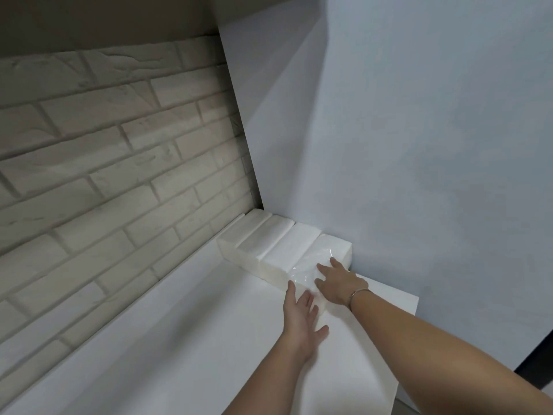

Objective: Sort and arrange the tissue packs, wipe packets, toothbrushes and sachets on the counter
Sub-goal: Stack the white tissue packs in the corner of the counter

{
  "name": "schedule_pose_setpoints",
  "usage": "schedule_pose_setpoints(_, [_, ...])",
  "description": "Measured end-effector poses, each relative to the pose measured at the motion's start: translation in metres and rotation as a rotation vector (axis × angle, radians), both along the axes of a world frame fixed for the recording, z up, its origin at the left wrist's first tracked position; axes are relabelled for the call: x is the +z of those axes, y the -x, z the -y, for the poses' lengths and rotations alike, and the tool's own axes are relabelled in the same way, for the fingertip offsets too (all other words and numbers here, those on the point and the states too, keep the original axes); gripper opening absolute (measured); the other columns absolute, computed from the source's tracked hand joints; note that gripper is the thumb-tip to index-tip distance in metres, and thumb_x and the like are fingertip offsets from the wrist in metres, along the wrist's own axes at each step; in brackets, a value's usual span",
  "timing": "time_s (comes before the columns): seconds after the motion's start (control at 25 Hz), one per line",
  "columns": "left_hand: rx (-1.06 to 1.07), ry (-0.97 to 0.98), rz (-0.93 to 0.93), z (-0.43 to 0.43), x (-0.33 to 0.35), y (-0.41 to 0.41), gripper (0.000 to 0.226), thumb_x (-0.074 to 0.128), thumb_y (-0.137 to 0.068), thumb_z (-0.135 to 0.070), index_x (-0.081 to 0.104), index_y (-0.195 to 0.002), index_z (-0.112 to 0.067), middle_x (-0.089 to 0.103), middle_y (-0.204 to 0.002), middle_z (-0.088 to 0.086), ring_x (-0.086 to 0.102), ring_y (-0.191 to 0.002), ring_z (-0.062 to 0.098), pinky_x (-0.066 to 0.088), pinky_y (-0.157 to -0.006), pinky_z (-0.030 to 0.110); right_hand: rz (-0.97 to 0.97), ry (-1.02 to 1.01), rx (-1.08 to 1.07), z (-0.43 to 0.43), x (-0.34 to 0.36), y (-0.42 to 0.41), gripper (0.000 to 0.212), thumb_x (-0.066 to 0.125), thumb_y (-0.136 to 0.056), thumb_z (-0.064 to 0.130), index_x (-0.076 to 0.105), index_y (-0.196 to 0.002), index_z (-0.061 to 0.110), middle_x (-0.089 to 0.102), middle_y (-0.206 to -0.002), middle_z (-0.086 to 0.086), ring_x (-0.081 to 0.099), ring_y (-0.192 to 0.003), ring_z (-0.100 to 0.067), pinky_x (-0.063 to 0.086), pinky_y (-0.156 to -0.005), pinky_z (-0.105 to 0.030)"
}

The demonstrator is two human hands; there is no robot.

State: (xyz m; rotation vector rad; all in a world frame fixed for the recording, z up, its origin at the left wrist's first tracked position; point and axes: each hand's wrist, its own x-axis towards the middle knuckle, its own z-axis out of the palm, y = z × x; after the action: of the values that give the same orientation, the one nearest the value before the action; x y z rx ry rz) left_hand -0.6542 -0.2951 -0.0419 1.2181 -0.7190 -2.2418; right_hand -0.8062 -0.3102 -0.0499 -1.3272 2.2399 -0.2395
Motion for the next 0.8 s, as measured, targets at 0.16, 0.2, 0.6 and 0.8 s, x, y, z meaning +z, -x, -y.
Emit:
schedule_pose_setpoints(0.16, [-0.134,0.089,0.053,0.009,-0.004,0.003,0.071,0.042,-0.094,-0.071,0.043,-0.151,-0.028,0.044,-0.152,-0.013,0.047,-0.139,0.019,0.039,-0.11,0.05,0.019,-0.02,0.039,0.006,0.001,0.018,0.062,0.033,-0.103,0.057,0.013,-0.161,0.045,-0.01,-0.172,0.012,0.027,-0.154,-0.031,0.029,-0.122,-0.045])
schedule_pose_setpoints(0.2, [-0.149,0.135,0.124,0.01,-0.004,0.001,0.062,0.05,-0.092,-0.067,0.053,-0.14,-0.028,0.053,-0.143,-0.012,0.056,-0.127,0.019,0.046,-0.101,0.045,0.023,-0.022,0.047,0.007,0.002,0.018,0.062,0.033,-0.104,0.055,0.013,-0.162,0.043,-0.01,-0.172,0.01,0.026,-0.155,-0.029,0.027,-0.123,-0.044])
schedule_pose_setpoints(0.6, [0.193,0.442,0.344,-0.012,0.016,-0.063,0.017,0.062,-0.094,-0.02,0.073,-0.097,-0.008,0.074,-0.096,0.009,0.066,-0.075,0.022,0.049,-0.067,0.035,0.633,0.535,-0.241,-0.021,0.004,0.01,0.046,0.058,-0.103,0.027,0.052,-0.149,0.03,0.024,-0.169,0.007,0.026,-0.154,-0.014,0.021,-0.117,-0.027])
schedule_pose_setpoints(0.8, [0.583,0.502,0.332,-0.043,0.039,-0.118,0.018,0.057,-0.096,-0.008,0.074,-0.089,-0.009,0.071,-0.078,0.007,0.063,-0.074,0.02,0.044,-0.066,0.03,0.498,0.835,-0.38,-0.051,0.012,-0.075,0.042,0.062,-0.094,0.007,0.064,-0.132,0.024,0.06,-0.14,-0.002,0.05,-0.134,-0.02,0.037,-0.108,-0.031])
